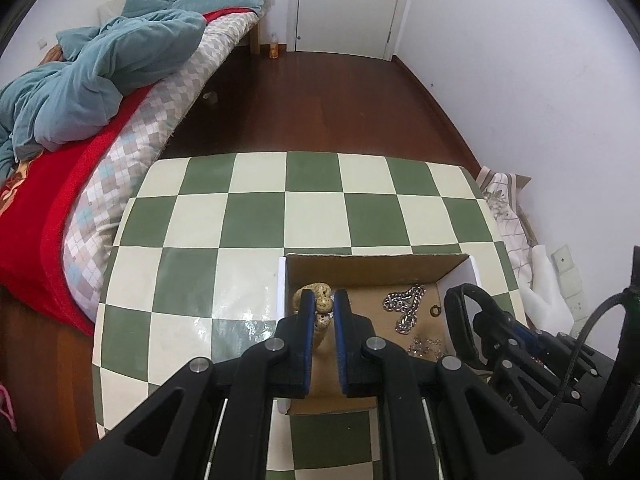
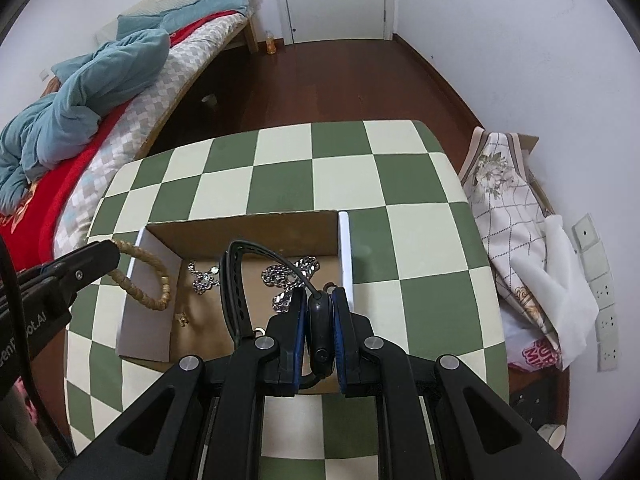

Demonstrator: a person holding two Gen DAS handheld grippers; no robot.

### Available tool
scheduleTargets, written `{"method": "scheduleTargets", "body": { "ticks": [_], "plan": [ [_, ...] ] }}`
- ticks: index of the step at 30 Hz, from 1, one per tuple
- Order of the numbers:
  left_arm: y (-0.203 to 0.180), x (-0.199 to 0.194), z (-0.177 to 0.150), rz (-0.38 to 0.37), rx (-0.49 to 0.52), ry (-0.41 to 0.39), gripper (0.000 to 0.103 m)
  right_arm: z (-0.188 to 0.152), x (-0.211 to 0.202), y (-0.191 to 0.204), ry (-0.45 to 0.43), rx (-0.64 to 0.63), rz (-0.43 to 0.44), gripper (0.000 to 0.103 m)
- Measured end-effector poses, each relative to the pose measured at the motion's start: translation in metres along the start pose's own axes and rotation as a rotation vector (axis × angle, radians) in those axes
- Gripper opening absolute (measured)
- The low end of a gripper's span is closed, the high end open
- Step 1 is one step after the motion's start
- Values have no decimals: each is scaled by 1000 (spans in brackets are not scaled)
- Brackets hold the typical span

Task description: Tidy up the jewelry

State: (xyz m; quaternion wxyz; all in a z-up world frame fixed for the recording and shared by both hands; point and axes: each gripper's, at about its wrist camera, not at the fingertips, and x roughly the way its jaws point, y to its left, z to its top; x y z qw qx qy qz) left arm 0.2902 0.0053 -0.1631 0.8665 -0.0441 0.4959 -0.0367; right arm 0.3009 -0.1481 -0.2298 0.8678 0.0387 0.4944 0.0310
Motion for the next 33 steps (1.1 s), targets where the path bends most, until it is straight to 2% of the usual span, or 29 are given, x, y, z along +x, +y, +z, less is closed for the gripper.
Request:
{"method": "scheduleTargets", "body": {
  "ticks": [3,4,5,6,7,8,9,11,13,15,24,33],
  "plan": [
    [-2,-4,-1,22,6,-11,10,0,0,-2,1,-1,-10,15],
    [-2,-6,-1,29,3,-16,11,0,-1,-2,3,-1,-11,19],
    [-2,-8,-1,45,-1,-24,18,1,-2,-3,1,2,-16,25],
    [-2,-11,-1,72,3,-36,27,1,-5,-4,-2,4,-18,44],
    [-2,-13,-1,98,5,-43,63,1,-7,-5,-8,6,-22,66],
    [-1,-17,0,120,-1,-53,101,1,-11,-6,-18,9,-31,75],
    [0,-19,-1,122,-3,-66,103,1,-14,-6,-25,8,-35,83],
    [2,-24,-1,144,-2,-75,103,2,-22,-7,-35,5,-49,83],
    [4,-27,-1,168,-1,-71,103,2,-28,-7,-40,1,-74,96],
    [6,-30,-2,179,-2,-69,103,1,-34,-9,-49,-3,-109,101],
    [5,-51,-10,199,-10,-71,103,-9,-49,-20,-16,-7,-155,103],
    [4,-102,-26,167,-32,-87,103,-20,-108,-21,-52,-5,-138,103]
  ]
}}
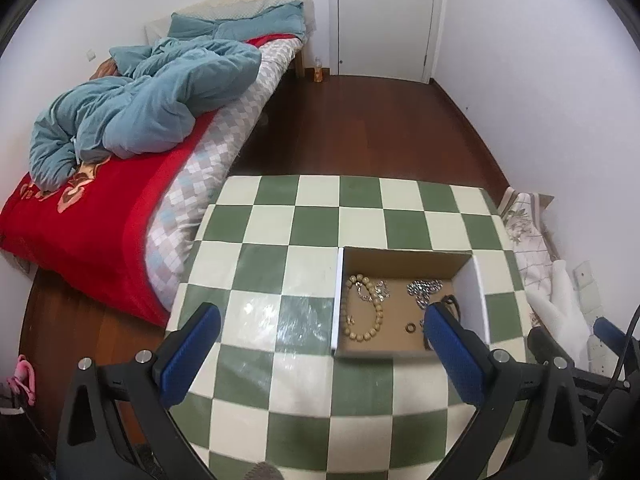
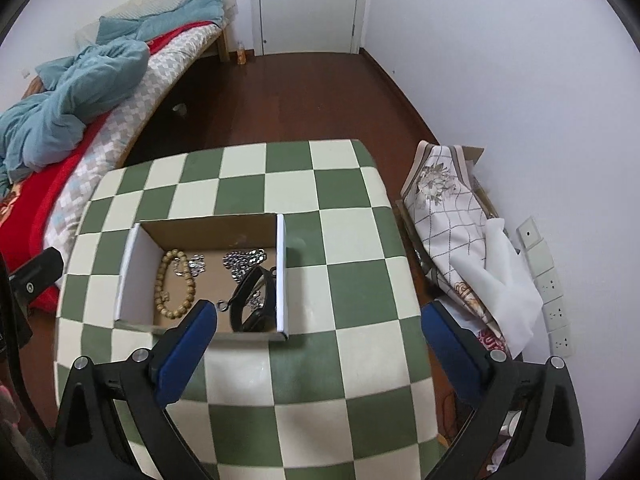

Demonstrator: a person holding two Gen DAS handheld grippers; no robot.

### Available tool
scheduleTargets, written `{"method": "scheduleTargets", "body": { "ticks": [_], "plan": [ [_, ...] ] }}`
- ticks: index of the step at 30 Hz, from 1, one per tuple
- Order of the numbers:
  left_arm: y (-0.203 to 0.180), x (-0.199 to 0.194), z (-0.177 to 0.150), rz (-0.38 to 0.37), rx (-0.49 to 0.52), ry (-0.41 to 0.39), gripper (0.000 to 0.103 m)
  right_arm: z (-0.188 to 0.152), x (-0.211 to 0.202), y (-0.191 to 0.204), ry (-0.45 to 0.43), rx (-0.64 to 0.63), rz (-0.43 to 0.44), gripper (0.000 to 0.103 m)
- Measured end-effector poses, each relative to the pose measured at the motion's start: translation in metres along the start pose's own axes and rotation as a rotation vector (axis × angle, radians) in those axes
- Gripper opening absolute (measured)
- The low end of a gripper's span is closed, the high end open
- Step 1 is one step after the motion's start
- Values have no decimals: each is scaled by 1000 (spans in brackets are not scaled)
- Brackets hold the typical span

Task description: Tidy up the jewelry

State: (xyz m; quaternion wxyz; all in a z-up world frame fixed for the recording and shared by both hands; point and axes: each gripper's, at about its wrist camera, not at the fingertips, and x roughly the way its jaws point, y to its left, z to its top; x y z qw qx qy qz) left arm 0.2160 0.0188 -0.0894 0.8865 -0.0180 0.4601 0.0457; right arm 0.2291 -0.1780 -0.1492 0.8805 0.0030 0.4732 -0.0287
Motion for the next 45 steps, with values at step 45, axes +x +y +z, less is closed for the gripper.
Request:
{"method": "scheduleTargets", "body": {
  "ticks": [45],
  "plan": [
    [10,-220,-41,-66,-1,-177,103,-55,-277,-25,-223,-28,6,103]
  ]
}}
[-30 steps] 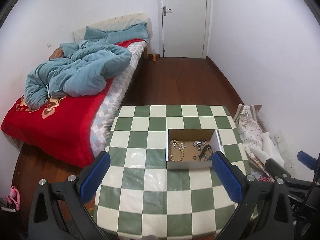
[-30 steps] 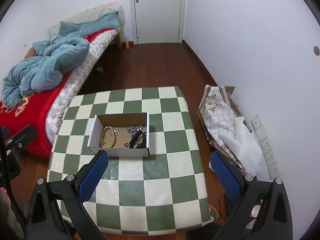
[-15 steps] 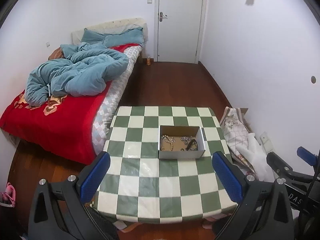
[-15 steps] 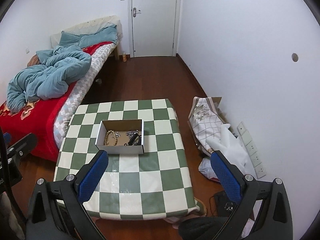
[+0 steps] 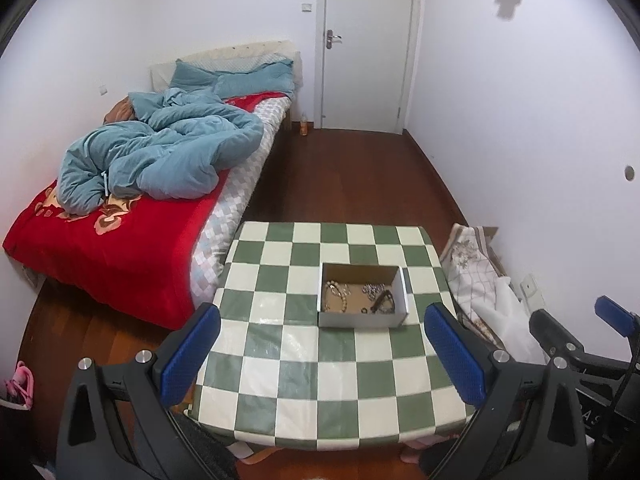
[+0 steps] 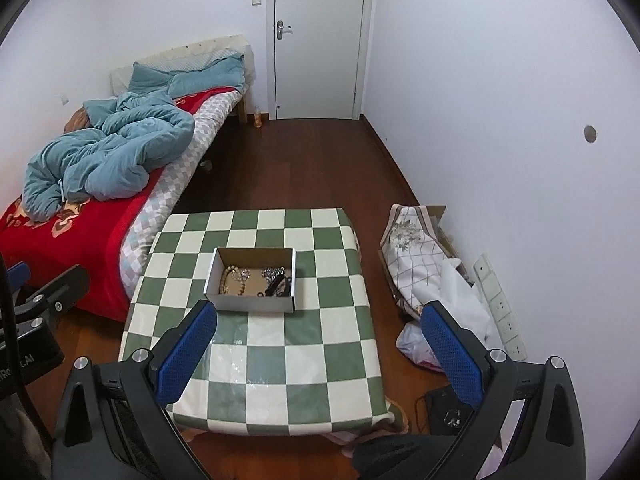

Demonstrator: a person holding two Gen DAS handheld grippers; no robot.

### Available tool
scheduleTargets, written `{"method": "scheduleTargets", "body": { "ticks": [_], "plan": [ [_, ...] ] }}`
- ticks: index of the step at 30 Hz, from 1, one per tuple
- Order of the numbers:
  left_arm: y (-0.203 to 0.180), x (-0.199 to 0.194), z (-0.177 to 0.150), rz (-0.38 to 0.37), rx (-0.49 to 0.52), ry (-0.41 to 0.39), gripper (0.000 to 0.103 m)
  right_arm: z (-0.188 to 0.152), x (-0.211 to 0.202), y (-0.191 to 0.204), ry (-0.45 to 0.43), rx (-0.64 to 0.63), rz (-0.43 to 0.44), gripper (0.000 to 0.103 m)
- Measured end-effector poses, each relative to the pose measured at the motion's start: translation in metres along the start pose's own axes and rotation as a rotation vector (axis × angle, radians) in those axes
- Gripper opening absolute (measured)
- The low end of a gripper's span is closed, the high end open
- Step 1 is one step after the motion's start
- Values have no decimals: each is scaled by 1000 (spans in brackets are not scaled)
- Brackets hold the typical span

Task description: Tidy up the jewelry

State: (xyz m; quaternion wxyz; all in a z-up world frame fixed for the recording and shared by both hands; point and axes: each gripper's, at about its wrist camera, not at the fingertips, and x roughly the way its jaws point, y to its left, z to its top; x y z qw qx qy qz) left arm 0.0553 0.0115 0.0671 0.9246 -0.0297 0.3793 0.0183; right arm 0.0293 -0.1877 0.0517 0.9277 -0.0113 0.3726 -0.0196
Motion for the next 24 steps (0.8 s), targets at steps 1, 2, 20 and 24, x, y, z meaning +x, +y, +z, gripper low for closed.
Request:
{"method": "scheduleTargets", "body": {
  "ticks": [1,2,20,24],
  "plan": [
    [0,2,2,-1,-1,2,103,3,3,0,0,0,-6,103],
    [0,6,3,2,-5,1,103,6,7,1,-4,1,-11,103],
    [1,55,9,55,-14,52,103,24,71,6,70,-5,-51,103],
    [2,61,6,59,-13,70,103,23,80,8,84,-15,-53,103]
  ]
}}
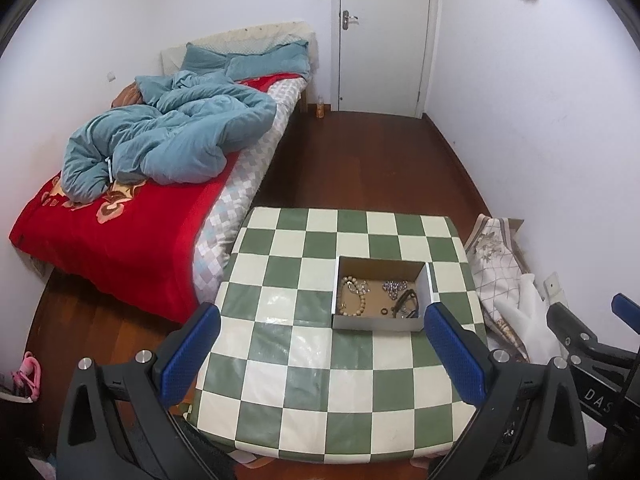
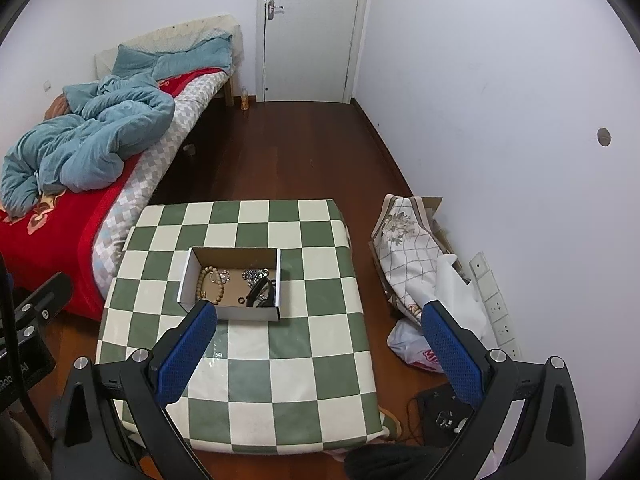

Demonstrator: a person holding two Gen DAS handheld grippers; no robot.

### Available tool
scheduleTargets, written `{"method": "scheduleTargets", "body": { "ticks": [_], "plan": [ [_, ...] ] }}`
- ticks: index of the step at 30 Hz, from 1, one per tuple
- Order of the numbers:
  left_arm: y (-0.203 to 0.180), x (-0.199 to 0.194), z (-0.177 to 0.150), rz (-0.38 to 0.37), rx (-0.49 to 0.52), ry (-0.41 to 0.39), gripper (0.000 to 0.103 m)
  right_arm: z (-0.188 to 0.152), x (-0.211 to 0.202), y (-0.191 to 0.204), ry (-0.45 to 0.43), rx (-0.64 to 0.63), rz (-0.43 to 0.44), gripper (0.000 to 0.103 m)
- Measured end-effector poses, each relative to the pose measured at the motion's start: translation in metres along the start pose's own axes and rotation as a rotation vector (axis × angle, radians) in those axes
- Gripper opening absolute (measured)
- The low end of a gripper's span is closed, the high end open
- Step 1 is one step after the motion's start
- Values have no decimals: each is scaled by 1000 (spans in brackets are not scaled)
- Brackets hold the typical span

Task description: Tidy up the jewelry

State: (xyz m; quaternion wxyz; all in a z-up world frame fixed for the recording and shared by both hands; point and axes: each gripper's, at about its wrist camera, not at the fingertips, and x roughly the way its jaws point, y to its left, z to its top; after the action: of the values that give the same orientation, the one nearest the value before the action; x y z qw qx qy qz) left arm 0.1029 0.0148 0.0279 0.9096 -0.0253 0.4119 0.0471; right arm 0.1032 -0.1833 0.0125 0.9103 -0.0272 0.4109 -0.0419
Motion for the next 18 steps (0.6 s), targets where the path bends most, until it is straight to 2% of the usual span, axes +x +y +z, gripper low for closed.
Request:
{"method": "scheduleTargets", "body": {
  "ticks": [18],
  "plan": [
    [2,-1,-1,16,8,-8,103,-4,12,5,16,8,17,103]
  ]
}}
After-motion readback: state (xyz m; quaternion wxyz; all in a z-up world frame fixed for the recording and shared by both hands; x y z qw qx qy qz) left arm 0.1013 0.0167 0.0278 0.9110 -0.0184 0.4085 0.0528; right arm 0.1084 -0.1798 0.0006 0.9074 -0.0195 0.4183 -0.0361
